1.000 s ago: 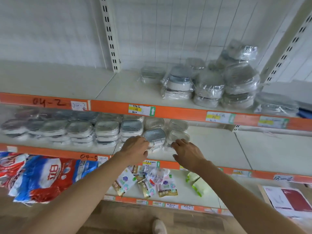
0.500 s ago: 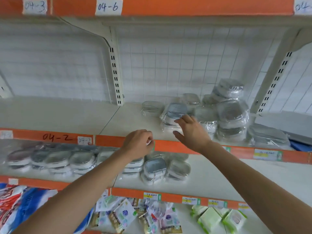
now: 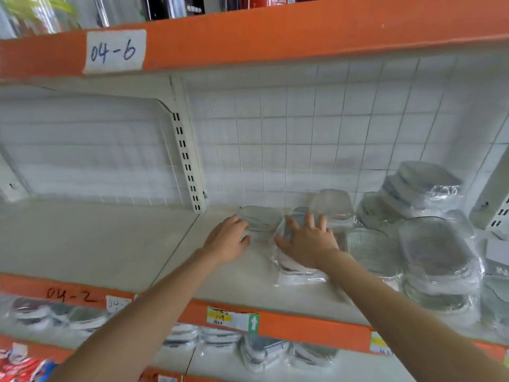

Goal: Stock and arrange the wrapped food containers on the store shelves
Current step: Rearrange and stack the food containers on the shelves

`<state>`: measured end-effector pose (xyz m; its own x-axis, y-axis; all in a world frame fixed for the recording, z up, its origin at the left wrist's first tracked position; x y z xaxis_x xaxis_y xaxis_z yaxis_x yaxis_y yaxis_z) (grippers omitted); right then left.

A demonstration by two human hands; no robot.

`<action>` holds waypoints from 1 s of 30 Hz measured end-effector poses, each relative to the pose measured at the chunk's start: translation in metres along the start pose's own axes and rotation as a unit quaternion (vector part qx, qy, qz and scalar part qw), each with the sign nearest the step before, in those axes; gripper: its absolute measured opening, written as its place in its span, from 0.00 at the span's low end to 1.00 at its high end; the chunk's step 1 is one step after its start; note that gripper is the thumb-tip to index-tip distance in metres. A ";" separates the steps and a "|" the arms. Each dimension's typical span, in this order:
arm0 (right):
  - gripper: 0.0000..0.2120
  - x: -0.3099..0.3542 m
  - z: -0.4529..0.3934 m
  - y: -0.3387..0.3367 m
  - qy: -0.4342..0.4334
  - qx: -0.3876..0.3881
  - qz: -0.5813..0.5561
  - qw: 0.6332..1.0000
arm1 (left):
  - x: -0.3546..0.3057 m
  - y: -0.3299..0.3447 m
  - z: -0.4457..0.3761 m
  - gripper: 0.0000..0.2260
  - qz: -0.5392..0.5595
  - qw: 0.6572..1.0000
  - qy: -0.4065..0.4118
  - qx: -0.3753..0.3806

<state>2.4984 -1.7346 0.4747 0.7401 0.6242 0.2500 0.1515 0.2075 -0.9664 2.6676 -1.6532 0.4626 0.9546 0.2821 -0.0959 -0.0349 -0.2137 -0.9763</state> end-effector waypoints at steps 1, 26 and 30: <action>0.33 0.000 0.000 0.000 0.000 -0.004 -0.003 1.000 | 0.000 0.004 -0.010 0.16 -0.003 1.000 0.010 0.007; 0.50 0.132 -0.021 0.051 -0.049 0.112 -0.015 0.992 | 0.193 -0.010 0.035 0.26 -0.045 0.999 -0.003 0.026; 0.53 0.133 -0.018 0.058 0.076 0.089 -0.046 0.992 | 0.192 0.001 0.028 0.27 -0.012 0.997 -0.045 0.058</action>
<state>2.6177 -1.6526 0.4507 0.8205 0.4789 0.3121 0.1149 0.3967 -0.9107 2.8423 -1.5735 0.4374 0.9250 0.3704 -0.0852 -0.0524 -0.0979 -0.9938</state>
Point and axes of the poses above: each hand's wrist, its own z-axis away from the middle knuckle, its own y-axis out of the palm, x = y × z, the point moved 2 cm from there along -z, towards the middle knuckle, and after that the axes turned 7 degrees about -z, right-handed, at the moved point
